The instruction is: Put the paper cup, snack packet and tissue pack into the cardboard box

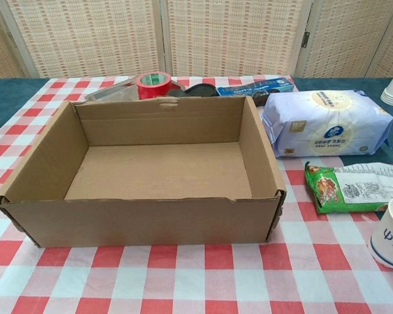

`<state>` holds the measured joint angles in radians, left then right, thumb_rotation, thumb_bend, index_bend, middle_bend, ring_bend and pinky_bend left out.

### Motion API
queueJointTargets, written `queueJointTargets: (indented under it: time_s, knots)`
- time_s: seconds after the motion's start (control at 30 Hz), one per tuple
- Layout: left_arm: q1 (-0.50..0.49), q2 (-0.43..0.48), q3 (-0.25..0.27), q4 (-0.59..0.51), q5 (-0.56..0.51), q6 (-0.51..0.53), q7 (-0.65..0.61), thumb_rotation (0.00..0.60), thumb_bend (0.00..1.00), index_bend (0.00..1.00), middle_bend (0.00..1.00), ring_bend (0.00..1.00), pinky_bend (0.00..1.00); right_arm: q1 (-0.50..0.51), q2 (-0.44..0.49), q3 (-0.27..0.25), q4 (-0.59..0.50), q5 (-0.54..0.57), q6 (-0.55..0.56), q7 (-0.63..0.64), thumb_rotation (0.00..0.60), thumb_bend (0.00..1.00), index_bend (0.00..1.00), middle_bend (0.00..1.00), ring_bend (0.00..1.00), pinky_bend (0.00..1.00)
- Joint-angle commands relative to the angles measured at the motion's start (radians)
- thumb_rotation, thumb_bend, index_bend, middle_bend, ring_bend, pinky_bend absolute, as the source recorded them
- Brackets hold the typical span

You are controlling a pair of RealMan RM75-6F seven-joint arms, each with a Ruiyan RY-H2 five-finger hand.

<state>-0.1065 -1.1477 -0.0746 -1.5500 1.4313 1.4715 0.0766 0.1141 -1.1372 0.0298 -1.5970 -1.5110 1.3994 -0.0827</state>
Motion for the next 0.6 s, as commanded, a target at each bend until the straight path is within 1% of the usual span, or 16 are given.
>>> queueJointTargets:
  time_s: [0.03, 0.6]
  knots:
    - [-0.002, -0.001, -0.003, 0.003, -0.001, -0.001, -0.006, 0.600, 0.21, 0.00, 0.00, 0.00, 0.04, 0.006, -0.002, 0.000, 0.005, 0.006, -0.014, 0.001, 0.600, 0.03, 0.14, 0.03, 0.00, 0.00]
    - [0.000, -0.003, -0.010, 0.016, -0.009, 0.004, -0.017, 0.600, 0.22, 0.00, 0.00, 0.00, 0.04, 0.007, 0.005, -0.001, 0.002, 0.005, -0.011, 0.011, 0.600, 0.03, 0.15, 0.03, 0.00, 0.00]
